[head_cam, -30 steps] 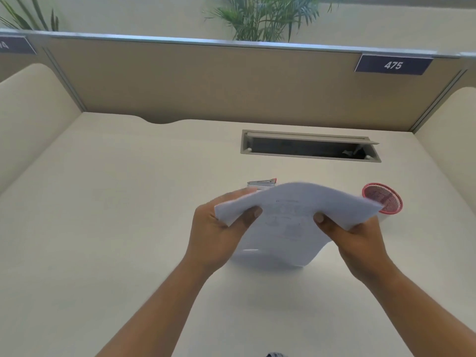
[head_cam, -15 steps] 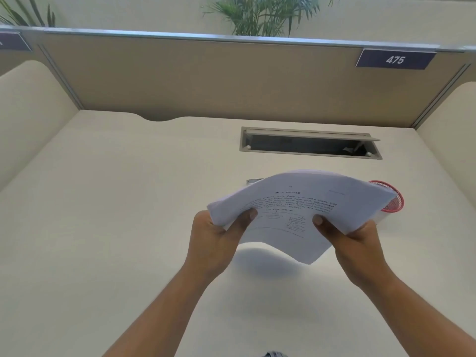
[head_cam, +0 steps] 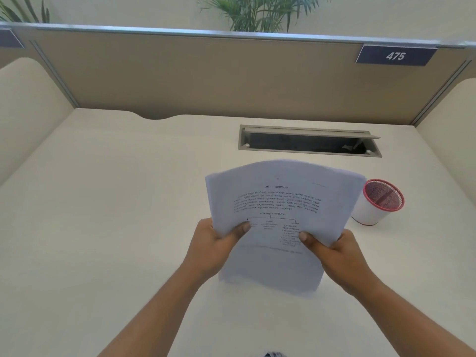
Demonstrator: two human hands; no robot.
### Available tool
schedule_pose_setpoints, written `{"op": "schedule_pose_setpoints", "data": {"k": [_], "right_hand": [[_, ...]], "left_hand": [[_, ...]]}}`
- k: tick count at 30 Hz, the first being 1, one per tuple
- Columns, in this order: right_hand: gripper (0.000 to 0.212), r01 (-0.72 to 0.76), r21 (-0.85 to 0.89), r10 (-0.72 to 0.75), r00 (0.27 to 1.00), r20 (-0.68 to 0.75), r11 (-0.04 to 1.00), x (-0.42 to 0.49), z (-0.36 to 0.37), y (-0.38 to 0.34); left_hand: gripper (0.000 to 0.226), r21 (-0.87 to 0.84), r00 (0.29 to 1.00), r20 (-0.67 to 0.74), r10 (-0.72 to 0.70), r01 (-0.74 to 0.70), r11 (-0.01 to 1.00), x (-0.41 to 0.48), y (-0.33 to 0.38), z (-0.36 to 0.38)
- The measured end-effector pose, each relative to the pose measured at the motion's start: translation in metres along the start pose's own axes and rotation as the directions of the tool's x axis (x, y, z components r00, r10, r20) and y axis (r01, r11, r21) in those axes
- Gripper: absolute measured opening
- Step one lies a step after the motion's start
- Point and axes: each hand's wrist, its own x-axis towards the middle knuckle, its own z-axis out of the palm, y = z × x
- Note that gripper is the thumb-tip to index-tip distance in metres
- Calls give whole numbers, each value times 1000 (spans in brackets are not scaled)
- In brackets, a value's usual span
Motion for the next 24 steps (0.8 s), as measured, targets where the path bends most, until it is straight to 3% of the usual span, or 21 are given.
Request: {"op": "schedule_pose_setpoints", "data": {"k": [2,5,9,12,14,17,19,24], "right_hand": [[23,-132,69,125,988,90,989,2,-3,5],[30,-286,76,265,940,214,955,3,-3,19],[31,-402,87,365,887,283,911,5,4,39],[30,-447,8,427,860,279,895,11,5,47],[29,-443,-79,450,875,176,893,19,3,54],[38,-417,-289,407,908,-97,862,40,-5,62],[40,-373,-396,326,928,-182,839,58,-7,59],[30,-156,-576,125,988,-94,802,115,3,39]], "left_hand": [[14,-83,999,10,-32,32,996,1,3,-3],[25,-256,993,-82,-80,56,965,11,-4,-8],[18,-336,978,-148,-146,89,938,26,-24,-10],[16,-330,968,-176,-180,114,937,32,-40,-11],[17,-328,963,-188,-195,126,936,37,-49,-14],[17,-331,959,-191,-211,139,933,42,-57,-16],[18,-328,957,-190,-218,147,933,45,-62,-17],[19,-322,946,-200,-253,181,929,54,-74,-18]]}}
